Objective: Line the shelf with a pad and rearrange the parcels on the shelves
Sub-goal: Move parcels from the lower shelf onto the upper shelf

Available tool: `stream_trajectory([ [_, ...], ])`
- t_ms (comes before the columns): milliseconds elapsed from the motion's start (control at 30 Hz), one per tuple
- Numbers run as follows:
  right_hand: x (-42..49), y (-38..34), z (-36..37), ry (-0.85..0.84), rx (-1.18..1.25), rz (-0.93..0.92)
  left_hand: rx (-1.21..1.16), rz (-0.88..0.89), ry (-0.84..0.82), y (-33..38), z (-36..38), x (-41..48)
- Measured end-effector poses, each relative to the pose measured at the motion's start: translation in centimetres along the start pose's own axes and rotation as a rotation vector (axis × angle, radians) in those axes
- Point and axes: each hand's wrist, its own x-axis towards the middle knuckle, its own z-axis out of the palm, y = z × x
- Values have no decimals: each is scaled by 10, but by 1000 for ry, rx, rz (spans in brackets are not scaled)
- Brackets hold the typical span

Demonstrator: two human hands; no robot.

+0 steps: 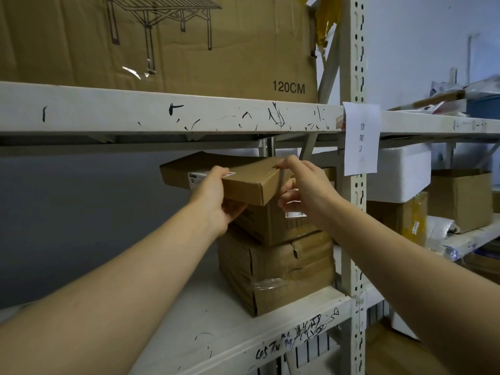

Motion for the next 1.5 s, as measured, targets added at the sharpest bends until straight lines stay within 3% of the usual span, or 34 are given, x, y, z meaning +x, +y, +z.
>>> stream_trajectory([
  [133,12,18,-11,270,-132,-96,-47,27,151,2,-19,8],
  [267,21,37,-28,498,-455,-64,-69,8,257,-5,-46,16],
  [467,31,48,-34,462,-396,35,-61,-40,324,-23,-73,21],
  [667,40,44,-31,474,-350,100,-68,-95,254,-32,-80,21],
  [967,55,41,-31,251,-28,311,-206,-69,165,-27,-72,26],
  [1100,57,39,-34,104,-34,312,-273,-61,88,-26,-65,30],
  [1500,55,38,-31,24,-52,286,-195,-33,83,-28,-65,37],
])
